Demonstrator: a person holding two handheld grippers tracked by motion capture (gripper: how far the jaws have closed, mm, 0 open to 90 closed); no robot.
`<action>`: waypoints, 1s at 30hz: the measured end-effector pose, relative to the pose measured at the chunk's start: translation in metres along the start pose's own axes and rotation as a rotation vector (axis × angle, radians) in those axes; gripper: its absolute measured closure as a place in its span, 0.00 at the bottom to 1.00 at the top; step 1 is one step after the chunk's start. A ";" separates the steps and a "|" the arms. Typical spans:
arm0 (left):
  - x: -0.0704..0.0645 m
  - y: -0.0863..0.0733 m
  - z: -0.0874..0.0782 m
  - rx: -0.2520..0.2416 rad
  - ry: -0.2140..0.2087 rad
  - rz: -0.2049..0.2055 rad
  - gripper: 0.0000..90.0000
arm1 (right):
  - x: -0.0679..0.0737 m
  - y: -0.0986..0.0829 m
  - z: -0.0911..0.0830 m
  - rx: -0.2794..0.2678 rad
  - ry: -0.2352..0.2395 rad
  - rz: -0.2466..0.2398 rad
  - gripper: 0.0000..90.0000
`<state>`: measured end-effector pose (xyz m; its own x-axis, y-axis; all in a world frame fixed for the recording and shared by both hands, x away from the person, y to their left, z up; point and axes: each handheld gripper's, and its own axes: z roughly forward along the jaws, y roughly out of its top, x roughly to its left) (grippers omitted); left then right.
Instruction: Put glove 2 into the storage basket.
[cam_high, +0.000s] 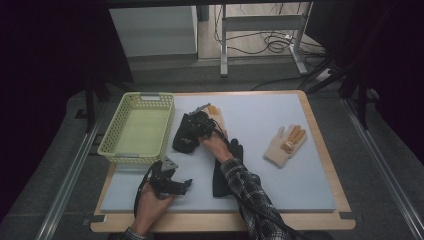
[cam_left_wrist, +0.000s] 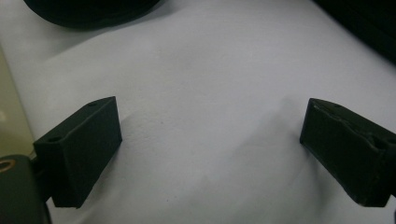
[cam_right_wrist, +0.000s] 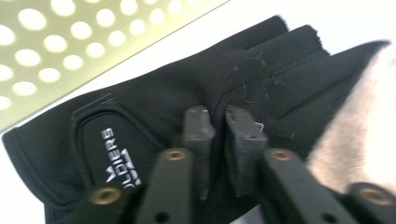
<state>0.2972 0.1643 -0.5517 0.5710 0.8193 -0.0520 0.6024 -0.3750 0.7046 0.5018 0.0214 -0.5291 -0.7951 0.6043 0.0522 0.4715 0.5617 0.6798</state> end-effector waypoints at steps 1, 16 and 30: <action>0.000 0.000 0.000 0.000 0.000 0.000 0.06 | 0.000 -0.001 0.000 -0.002 0.003 0.002 0.94; 0.000 0.000 0.000 0.001 0.000 0.001 0.06 | 0.011 0.012 -0.029 -0.054 0.081 -0.028 0.96; 0.000 0.000 0.000 0.002 0.001 0.003 0.06 | 0.011 0.000 -0.095 -0.092 0.073 -0.027 0.96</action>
<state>0.2973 0.1644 -0.5516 0.5720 0.8187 -0.0497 0.6019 -0.3778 0.7036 0.4568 -0.0257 -0.4586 -0.8342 0.5450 0.0841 0.4155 0.5209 0.7456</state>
